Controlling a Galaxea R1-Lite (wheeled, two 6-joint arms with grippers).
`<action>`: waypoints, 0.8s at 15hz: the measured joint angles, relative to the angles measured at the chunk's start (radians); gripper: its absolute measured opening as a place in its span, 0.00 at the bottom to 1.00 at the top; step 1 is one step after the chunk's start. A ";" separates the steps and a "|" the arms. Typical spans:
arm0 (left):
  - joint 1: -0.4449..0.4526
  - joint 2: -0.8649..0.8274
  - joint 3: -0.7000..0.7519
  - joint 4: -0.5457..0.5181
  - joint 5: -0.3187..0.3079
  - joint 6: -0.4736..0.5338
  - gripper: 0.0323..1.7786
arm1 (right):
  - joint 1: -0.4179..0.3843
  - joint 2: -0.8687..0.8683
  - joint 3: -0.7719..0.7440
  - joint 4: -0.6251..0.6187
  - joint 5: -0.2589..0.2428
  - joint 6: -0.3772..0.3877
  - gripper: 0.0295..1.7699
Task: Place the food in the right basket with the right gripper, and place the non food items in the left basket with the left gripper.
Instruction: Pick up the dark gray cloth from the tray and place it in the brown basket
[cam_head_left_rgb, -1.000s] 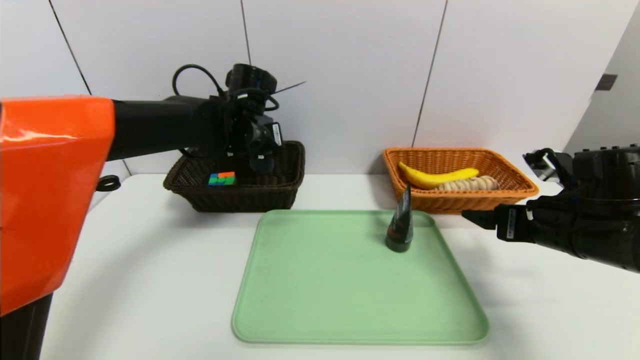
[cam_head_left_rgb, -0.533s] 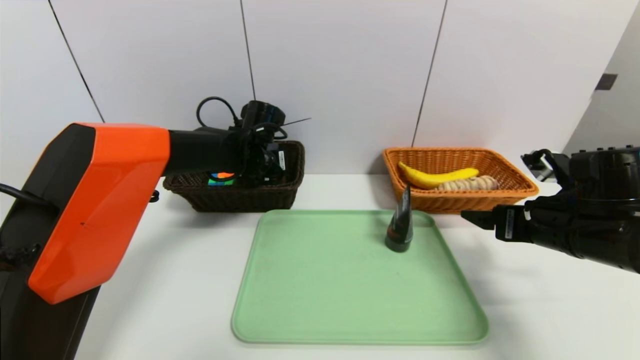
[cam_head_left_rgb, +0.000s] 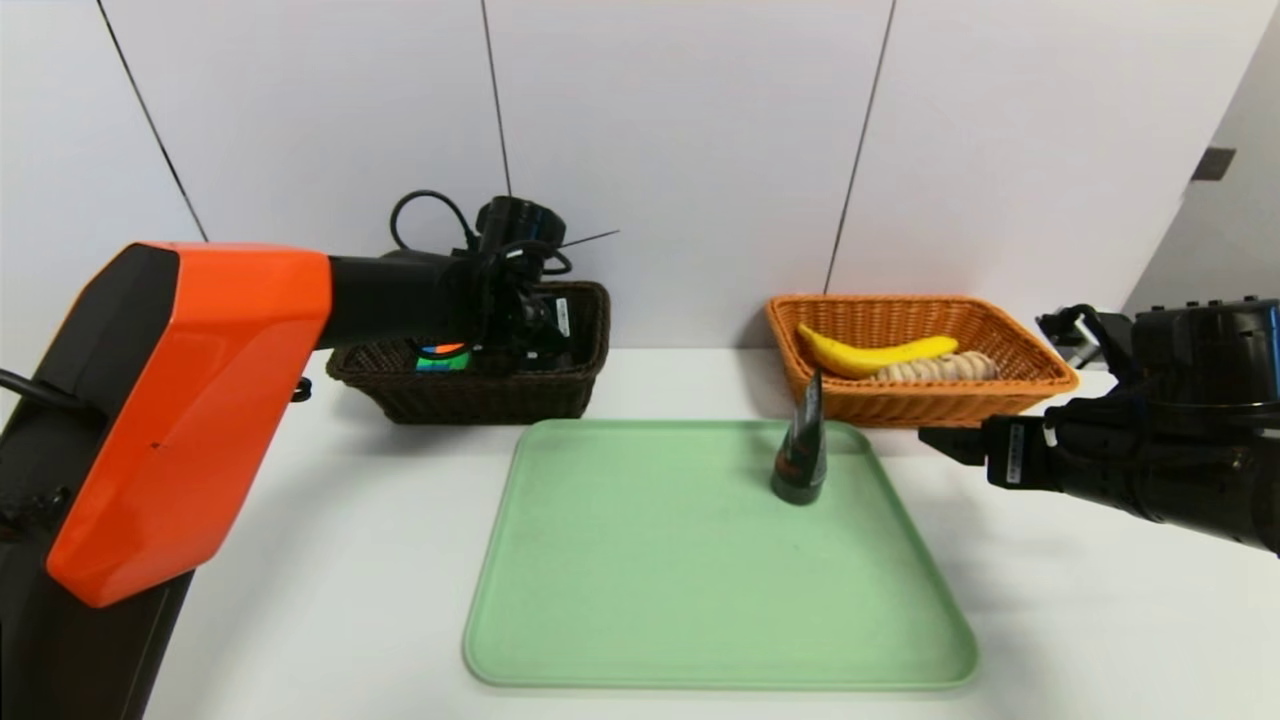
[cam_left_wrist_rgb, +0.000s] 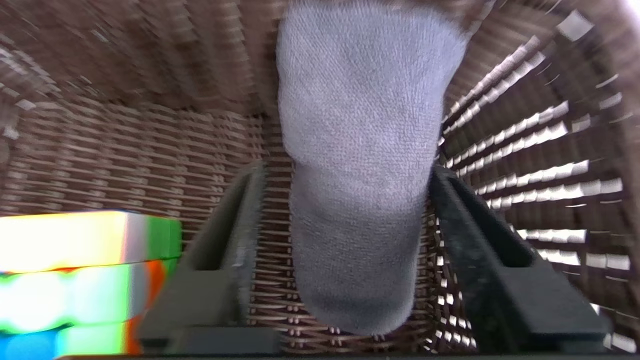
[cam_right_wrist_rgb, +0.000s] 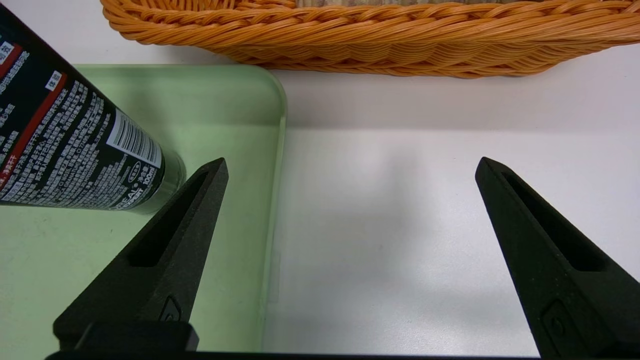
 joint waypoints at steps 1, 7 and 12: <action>-0.001 -0.011 0.000 0.003 -0.004 0.001 0.70 | 0.000 0.000 0.000 -0.001 0.000 -0.001 0.97; -0.002 -0.040 0.000 0.017 -0.008 -0.002 0.84 | 0.004 -0.003 0.001 0.000 -0.003 -0.001 0.97; -0.030 -0.136 0.000 0.030 -0.007 -0.004 0.89 | 0.004 -0.016 0.021 -0.001 -0.005 -0.002 0.97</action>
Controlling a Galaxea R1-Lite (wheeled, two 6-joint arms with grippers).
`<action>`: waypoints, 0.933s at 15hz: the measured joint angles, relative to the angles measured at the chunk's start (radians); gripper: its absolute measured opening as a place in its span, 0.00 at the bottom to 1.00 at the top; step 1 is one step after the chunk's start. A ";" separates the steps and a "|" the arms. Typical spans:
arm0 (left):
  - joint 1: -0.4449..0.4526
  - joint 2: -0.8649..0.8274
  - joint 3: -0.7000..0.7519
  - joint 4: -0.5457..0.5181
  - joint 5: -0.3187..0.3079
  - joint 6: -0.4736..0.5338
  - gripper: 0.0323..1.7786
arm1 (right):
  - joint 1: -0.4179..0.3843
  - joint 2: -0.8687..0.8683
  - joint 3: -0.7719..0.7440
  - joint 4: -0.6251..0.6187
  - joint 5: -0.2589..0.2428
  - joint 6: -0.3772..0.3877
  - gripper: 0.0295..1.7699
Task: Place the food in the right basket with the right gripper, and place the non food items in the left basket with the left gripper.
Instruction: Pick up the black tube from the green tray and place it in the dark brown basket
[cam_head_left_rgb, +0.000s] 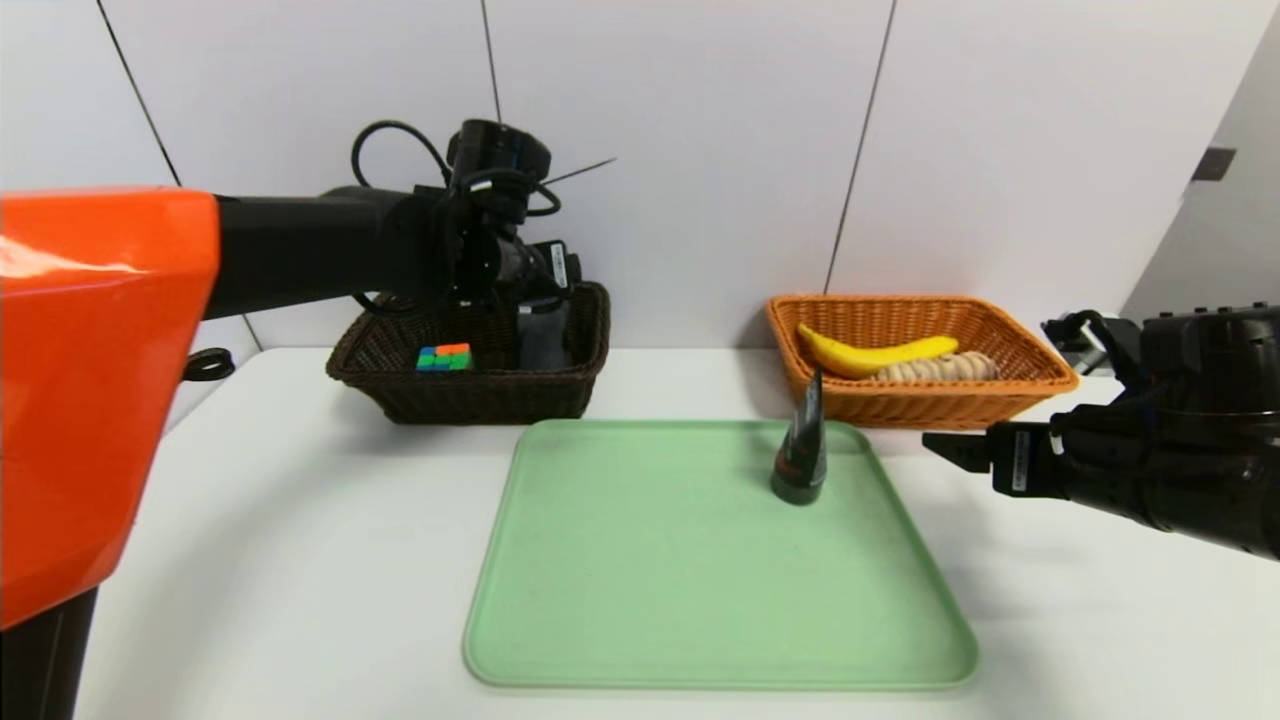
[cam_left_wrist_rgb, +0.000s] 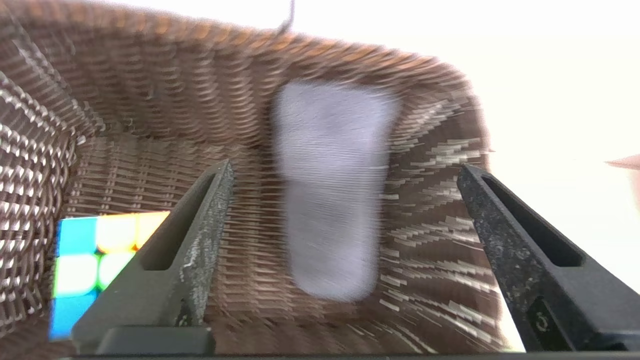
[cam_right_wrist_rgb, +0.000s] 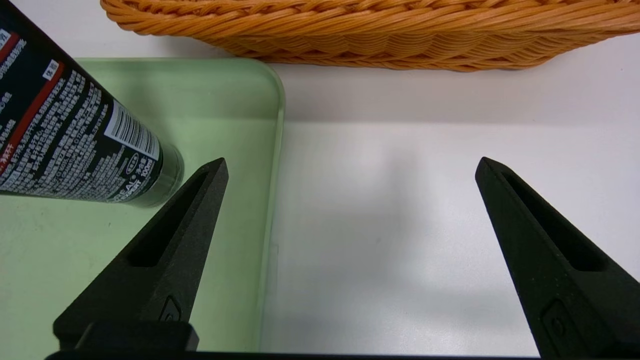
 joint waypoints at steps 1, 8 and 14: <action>-0.029 -0.038 0.000 0.020 -0.001 -0.004 0.90 | 0.000 -0.003 0.004 0.000 0.000 0.001 0.97; -0.363 -0.225 0.015 0.271 -0.158 -0.210 0.94 | 0.001 -0.015 0.007 -0.001 0.001 0.000 0.97; -0.541 -0.175 0.041 0.271 -0.012 -0.277 0.94 | 0.000 -0.011 -0.009 -0.001 0.004 0.003 0.97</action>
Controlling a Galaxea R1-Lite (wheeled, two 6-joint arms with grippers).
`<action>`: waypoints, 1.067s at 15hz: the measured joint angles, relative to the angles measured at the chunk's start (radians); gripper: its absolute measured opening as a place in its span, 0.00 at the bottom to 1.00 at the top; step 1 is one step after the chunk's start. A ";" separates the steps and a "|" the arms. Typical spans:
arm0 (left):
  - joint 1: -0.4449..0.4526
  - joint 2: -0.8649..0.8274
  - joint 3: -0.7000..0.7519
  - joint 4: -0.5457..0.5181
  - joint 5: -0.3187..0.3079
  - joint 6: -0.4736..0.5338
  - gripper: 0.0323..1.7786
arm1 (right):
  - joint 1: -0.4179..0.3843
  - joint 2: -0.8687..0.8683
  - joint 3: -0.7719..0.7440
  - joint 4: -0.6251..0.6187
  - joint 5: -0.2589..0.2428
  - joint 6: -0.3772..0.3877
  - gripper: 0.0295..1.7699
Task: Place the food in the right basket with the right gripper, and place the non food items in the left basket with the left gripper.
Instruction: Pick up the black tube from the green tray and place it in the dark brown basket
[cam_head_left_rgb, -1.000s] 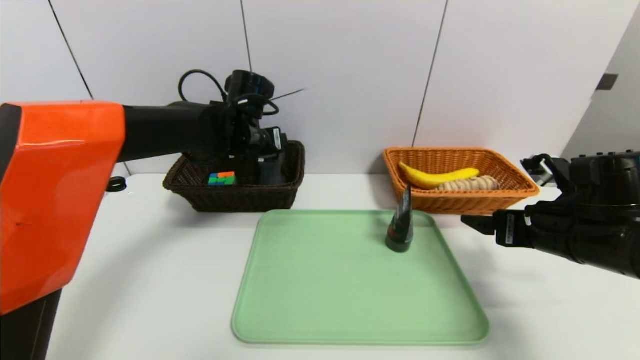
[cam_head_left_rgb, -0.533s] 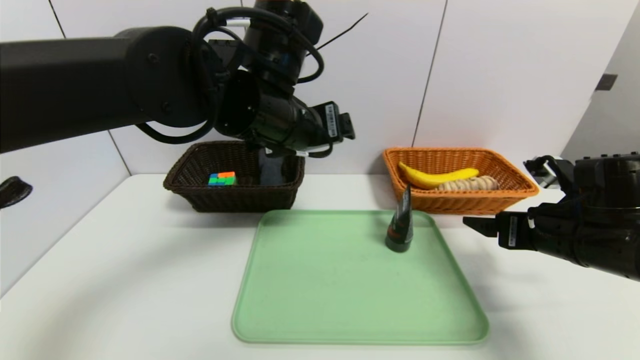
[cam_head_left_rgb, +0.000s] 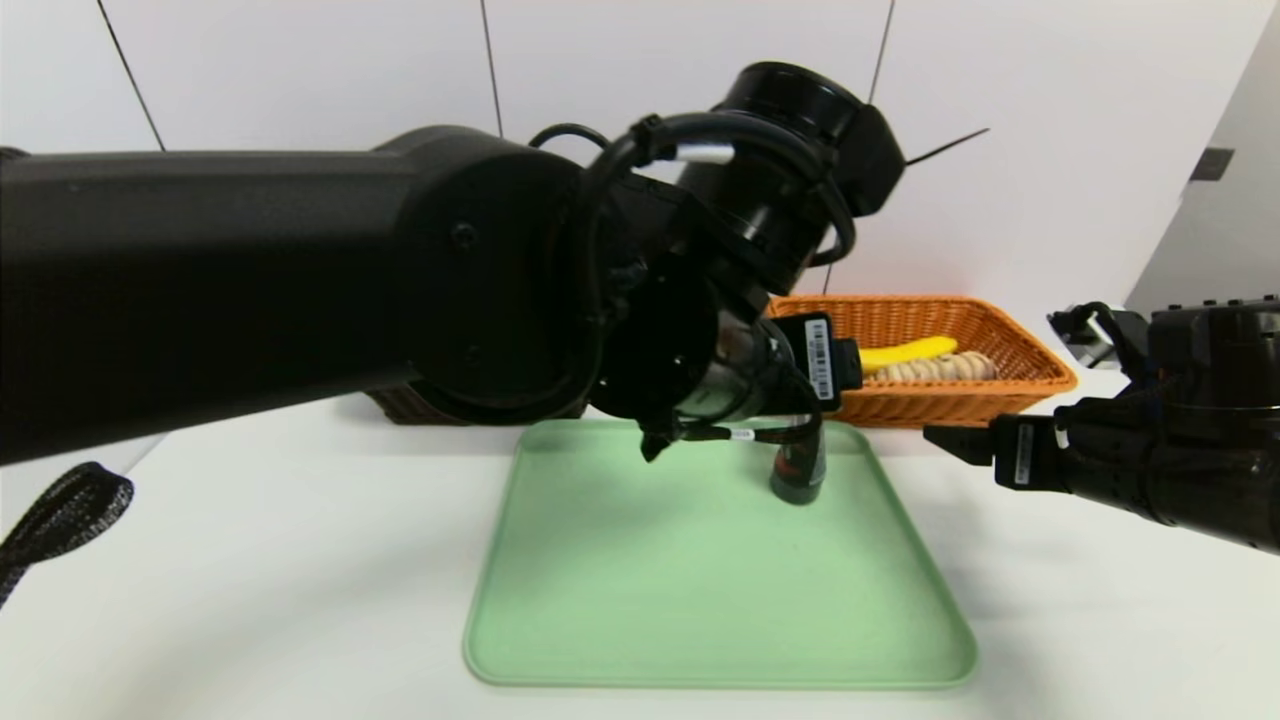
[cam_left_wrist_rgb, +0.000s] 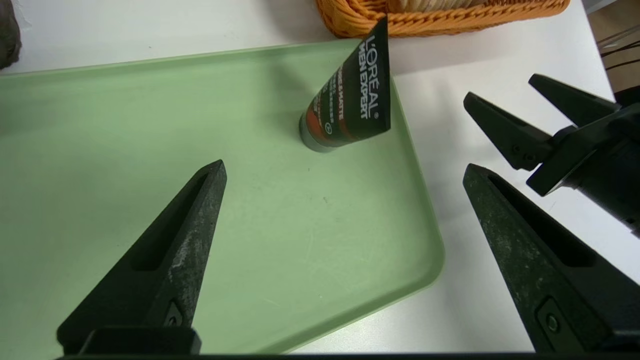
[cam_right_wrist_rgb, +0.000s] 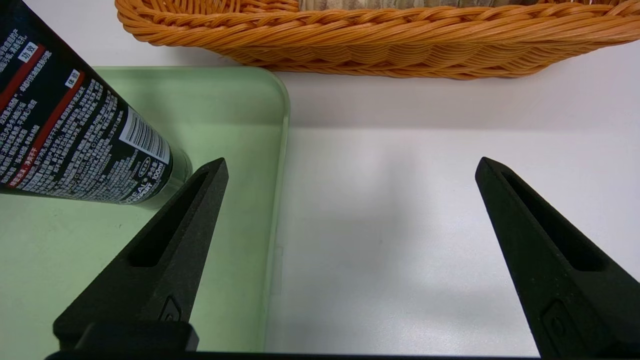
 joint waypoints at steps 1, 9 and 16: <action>-0.023 0.013 0.002 -0.017 0.034 -0.001 0.95 | 0.000 0.003 -0.001 0.000 0.001 0.004 0.97; -0.112 0.076 0.265 -0.489 0.199 0.120 0.95 | 0.000 0.050 -0.001 -0.110 0.001 0.015 0.97; -0.116 0.182 0.440 -0.966 0.326 0.409 0.95 | -0.004 0.046 0.005 -0.119 -0.007 0.009 0.97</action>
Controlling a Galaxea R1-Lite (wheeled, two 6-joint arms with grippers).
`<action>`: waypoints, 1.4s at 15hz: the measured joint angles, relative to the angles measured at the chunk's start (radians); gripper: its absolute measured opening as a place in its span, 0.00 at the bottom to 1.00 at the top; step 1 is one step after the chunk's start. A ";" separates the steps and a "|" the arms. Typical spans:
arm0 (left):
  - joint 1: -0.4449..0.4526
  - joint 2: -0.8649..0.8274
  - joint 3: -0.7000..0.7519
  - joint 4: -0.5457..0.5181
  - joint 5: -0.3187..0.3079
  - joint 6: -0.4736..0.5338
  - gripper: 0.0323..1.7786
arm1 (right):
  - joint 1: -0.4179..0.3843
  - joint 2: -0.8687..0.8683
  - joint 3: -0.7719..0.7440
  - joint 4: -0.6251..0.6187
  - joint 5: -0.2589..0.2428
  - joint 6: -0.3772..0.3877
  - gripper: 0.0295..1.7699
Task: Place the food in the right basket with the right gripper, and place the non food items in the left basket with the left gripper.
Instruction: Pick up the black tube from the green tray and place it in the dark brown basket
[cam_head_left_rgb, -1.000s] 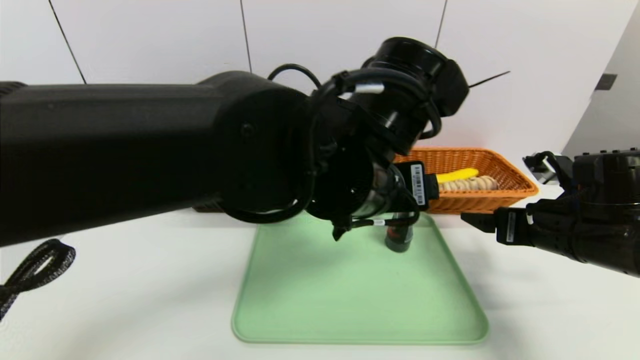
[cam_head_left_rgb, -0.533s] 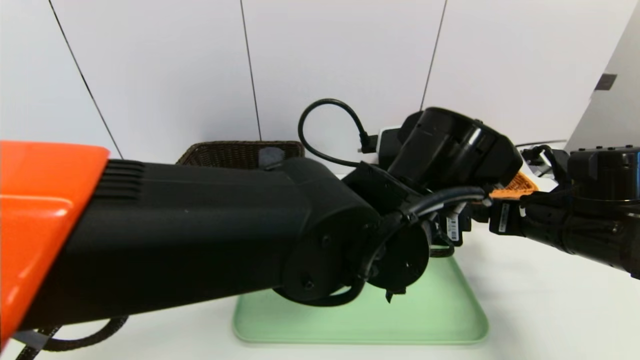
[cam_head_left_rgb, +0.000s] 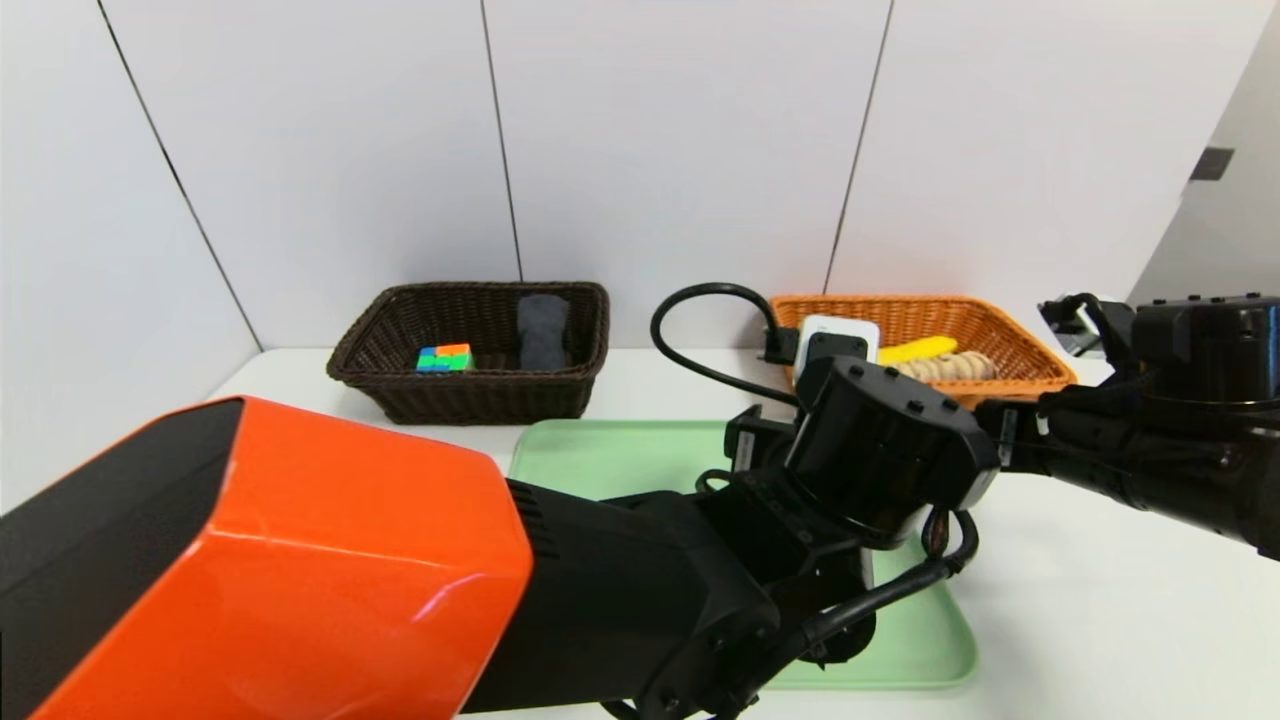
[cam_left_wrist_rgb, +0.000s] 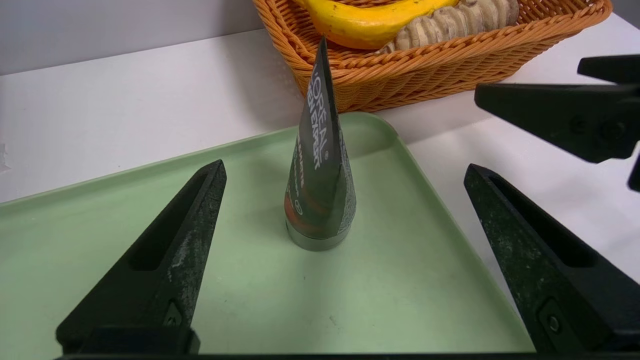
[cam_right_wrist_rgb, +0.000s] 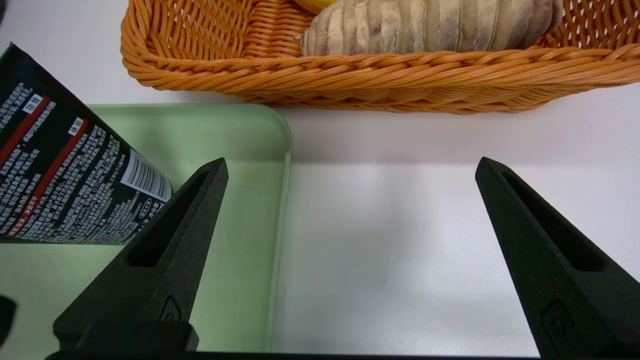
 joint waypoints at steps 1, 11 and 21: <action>0.000 0.015 0.001 -0.022 0.005 0.021 0.95 | -0.003 -0.003 0.004 -0.018 0.000 -0.004 0.97; 0.023 0.119 -0.037 -0.077 0.018 0.070 0.95 | -0.155 -0.004 0.144 -0.309 0.119 -0.065 0.97; 0.068 0.204 -0.151 -0.079 0.021 0.091 0.95 | -0.163 0.000 0.176 -0.311 0.134 -0.071 0.97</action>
